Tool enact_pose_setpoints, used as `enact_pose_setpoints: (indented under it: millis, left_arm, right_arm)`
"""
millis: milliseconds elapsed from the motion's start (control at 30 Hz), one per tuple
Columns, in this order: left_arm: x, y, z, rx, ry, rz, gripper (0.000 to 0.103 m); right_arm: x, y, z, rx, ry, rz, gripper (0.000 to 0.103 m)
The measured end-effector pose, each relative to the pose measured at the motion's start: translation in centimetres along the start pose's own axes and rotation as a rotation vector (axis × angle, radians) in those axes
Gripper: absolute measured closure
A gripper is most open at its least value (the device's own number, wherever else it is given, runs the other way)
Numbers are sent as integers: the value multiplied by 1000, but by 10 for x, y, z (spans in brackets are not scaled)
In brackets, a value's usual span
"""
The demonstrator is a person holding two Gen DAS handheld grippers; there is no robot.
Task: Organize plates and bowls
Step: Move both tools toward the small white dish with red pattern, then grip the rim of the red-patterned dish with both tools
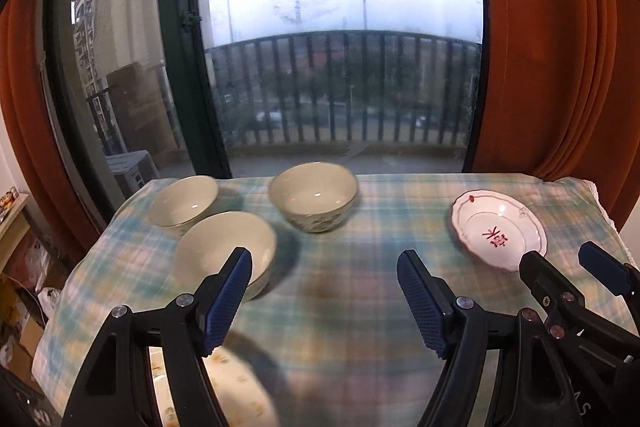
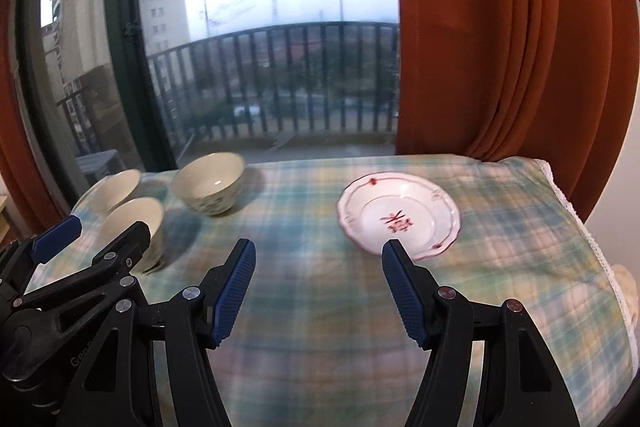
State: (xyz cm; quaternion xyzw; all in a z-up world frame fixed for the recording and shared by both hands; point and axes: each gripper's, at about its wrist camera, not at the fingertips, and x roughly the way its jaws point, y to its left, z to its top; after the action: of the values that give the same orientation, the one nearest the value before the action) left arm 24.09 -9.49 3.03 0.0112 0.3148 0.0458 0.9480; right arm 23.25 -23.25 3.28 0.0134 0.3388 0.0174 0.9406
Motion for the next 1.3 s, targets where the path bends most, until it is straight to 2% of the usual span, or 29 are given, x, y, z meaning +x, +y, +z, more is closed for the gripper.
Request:
enact_pose_setpoints:
  millis: [233, 367, 533, 633, 733, 800, 1000, 1200, 1300]
  left_arm:
    - [30, -40, 19, 16, 9, -5, 26]
    - [56, -67, 31, 11, 31, -34, 26]
    - [88, -95, 38, 11, 98, -57, 26]
    - [107, -108, 42, 20, 128, -77, 25]
    - [126, -120, 44, 15, 137, -77, 23]
    - [141, -132, 42, 38, 176, -95, 23]
    - [177, -154, 35, 70, 213, -110, 22]
    - [206, -167, 22, 112, 270, -110, 22]
    - [212, -170, 18, 129, 292, -133, 23]
  right_arm:
    - [29, -41, 20, 30, 1, -22, 33]
    - [47, -62, 32, 41, 19, -39, 32]
    - [78, -96, 43, 61, 43, -83, 30]
    - [99, -115, 49, 101, 86, -71, 29]
    - [120, -130, 49, 132, 116, -63, 25]
    - [134, -137, 47, 142, 136, -69, 24]
    - [172, -161, 41, 167, 196, -113, 24]
    - [201, -173, 28, 163, 244, -105, 25]
    - [213, -177, 22, 183, 278, -95, 31]
